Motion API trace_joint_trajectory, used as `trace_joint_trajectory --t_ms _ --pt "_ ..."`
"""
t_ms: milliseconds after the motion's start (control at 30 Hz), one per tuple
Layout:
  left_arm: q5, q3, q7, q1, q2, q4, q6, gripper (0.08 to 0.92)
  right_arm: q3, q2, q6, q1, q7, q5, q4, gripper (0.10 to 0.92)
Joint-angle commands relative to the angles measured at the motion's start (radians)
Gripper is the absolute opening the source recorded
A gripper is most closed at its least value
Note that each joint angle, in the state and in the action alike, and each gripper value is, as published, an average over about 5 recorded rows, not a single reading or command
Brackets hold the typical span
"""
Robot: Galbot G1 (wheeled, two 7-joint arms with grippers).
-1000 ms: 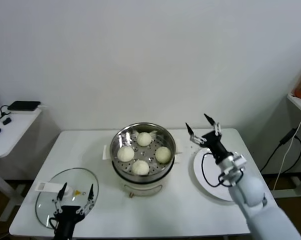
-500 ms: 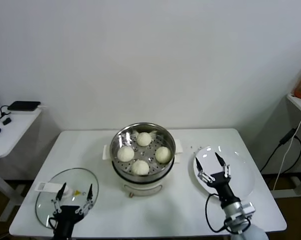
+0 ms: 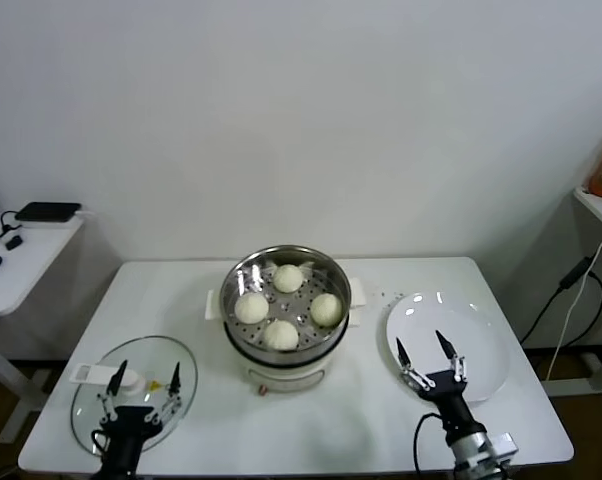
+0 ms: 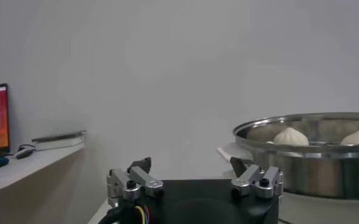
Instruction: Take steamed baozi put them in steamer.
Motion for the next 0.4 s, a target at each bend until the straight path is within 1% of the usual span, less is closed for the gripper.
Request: trace_joint_trajectory --t_ms 33,400 --pt "-0.009 -0.002 0.003 0.000 -0.005 -0.003 0.001 0.823 0.014 0.008 0.003 -0.035 -0.014 0.004 0.009 0.823" --pt "-0.011 -0.006 0.000 0.000 -0.007 -0.003 0.002 0.823 0.019 0.009 0.012 -0.041 -0.022 0.007 0.007 0.823"
